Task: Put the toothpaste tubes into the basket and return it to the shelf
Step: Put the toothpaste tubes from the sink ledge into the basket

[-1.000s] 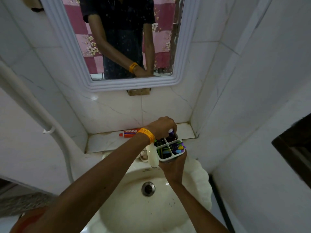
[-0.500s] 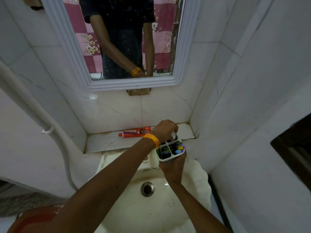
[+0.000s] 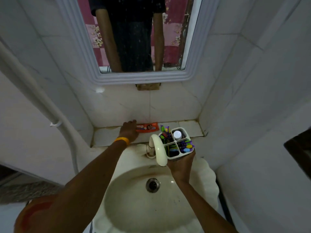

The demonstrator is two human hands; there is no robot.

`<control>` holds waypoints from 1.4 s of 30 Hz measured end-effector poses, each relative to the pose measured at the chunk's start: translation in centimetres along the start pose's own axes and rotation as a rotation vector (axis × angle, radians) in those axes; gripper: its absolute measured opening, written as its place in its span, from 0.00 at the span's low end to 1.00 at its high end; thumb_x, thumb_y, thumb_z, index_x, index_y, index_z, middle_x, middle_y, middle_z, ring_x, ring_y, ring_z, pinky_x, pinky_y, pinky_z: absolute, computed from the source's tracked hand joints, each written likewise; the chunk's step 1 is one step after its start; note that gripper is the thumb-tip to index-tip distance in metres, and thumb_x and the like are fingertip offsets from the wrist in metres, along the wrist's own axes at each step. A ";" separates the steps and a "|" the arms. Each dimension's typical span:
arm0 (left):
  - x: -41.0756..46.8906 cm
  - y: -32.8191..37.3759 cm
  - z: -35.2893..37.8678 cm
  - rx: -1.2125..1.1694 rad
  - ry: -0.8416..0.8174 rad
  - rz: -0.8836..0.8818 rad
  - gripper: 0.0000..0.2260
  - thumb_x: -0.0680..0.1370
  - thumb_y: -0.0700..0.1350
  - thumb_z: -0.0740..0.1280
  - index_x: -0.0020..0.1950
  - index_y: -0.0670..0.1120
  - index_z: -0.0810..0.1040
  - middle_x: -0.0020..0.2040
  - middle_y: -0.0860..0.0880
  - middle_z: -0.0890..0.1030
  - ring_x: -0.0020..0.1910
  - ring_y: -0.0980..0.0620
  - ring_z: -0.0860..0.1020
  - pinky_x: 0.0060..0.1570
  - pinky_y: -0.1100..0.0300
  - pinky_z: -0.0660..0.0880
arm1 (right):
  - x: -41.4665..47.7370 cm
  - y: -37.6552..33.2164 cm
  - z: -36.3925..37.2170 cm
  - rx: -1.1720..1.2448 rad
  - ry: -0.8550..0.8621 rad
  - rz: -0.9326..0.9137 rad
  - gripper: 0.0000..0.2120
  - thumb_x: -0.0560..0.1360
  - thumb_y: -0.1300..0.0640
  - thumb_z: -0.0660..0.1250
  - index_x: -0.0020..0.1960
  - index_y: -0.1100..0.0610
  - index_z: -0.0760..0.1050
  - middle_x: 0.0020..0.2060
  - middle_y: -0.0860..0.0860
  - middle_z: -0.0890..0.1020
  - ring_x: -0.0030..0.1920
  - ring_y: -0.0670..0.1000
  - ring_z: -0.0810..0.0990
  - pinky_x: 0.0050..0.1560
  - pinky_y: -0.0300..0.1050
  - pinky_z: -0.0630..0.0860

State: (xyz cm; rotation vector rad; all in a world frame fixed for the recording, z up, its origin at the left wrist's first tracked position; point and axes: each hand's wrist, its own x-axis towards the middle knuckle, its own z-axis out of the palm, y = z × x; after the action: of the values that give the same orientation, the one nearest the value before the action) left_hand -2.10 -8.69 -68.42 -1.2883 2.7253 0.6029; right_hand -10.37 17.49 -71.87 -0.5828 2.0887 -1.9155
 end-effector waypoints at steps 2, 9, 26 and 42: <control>0.1 -1.1 1.3 0.068 -0.017 0.022 0.29 0.76 0.43 0.67 0.75 0.43 0.64 0.72 0.39 0.70 0.67 0.36 0.70 0.66 0.46 0.70 | -0.1 -0.1 0.0 0.014 0.000 -0.004 0.57 0.53 0.71 0.89 0.73 0.55 0.60 0.68 0.41 0.74 0.66 0.32 0.77 0.66 0.33 0.77; 0.4 -1.9 2.7 0.245 0.067 0.015 0.20 0.77 0.48 0.67 0.67 0.43 0.73 0.65 0.39 0.73 0.63 0.38 0.73 0.61 0.47 0.72 | -0.1 0.1 0.1 -0.005 0.013 -0.025 0.56 0.54 0.71 0.88 0.72 0.55 0.60 0.67 0.41 0.74 0.66 0.30 0.76 0.64 0.28 0.75; -10.8 8.4 -15.4 -0.271 0.412 0.480 0.11 0.75 0.51 0.72 0.50 0.45 0.83 0.40 0.47 0.83 0.38 0.50 0.79 0.38 0.59 0.74 | 0.1 -0.7 -0.4 0.052 0.010 -0.043 0.54 0.52 0.65 0.91 0.71 0.54 0.68 0.66 0.51 0.81 0.67 0.51 0.83 0.66 0.56 0.82; -12.3 13.4 -8.1 0.045 0.072 0.409 0.14 0.74 0.57 0.70 0.41 0.46 0.78 0.37 0.48 0.76 0.38 0.49 0.72 0.38 0.57 0.67 | 0.1 0.3 -0.2 -0.053 0.052 -0.083 0.57 0.50 0.59 0.92 0.72 0.55 0.66 0.64 0.50 0.78 0.65 0.43 0.81 0.64 0.45 0.82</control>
State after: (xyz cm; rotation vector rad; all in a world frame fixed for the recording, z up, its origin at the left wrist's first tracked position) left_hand -3.46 4.91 -53.95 -0.7565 3.0648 0.5250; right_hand -10.60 17.65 -72.16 -0.6472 2.1860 -1.9452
